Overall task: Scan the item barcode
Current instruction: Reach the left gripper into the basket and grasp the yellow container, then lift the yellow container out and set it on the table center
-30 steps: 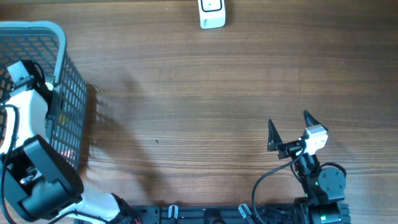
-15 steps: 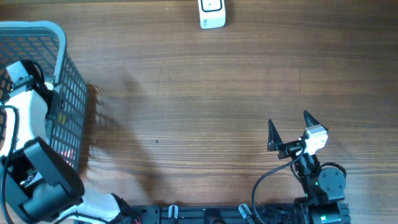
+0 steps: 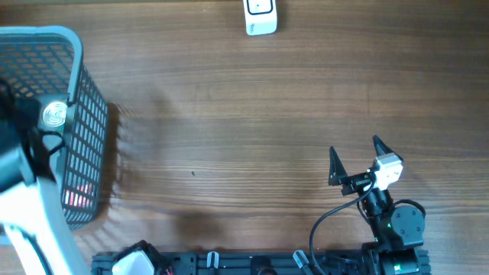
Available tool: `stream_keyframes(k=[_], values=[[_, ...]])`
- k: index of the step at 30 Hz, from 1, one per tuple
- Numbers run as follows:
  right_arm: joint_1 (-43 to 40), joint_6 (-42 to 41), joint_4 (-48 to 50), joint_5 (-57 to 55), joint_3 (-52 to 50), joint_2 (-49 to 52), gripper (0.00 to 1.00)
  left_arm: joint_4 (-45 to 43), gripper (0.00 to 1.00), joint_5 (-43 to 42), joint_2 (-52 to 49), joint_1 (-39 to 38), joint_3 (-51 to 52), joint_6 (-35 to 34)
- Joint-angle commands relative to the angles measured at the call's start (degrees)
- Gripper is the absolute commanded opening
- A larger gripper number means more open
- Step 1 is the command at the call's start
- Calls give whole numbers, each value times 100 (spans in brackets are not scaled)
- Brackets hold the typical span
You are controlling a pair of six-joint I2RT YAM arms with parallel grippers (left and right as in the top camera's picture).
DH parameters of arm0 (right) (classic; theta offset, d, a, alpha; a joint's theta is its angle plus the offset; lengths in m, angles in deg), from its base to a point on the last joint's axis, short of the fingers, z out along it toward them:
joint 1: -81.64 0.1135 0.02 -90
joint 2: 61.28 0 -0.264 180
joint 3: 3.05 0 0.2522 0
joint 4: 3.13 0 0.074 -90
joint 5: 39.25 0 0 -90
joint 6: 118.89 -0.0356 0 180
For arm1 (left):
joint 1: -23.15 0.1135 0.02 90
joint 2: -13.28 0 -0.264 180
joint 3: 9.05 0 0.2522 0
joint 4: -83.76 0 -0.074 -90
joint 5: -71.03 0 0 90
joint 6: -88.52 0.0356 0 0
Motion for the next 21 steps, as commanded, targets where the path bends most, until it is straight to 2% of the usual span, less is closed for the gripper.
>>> stream_keyframes(k=[1, 6, 10, 14, 21], values=[[22, 37, 33, -92, -7, -4, 100, -111, 52, -127, 1016, -33, -155, -396], [24, 35, 33, -92, -7, -4, 100, -487, 54, -981, 1952, -33, -155, -765], [22, 35, 33, -92, -7, -4, 100, -717, 54, -2218, 2129, -39, -155, -1163], [22, 37, 31, -92, -7, -4, 100, -968, 54, -2973, 1687, -372, -155, -1217], [22, 37, 33, -92, -7, -4, 100, -1169, 53, -2916, 238, -1720, -155, -918]])
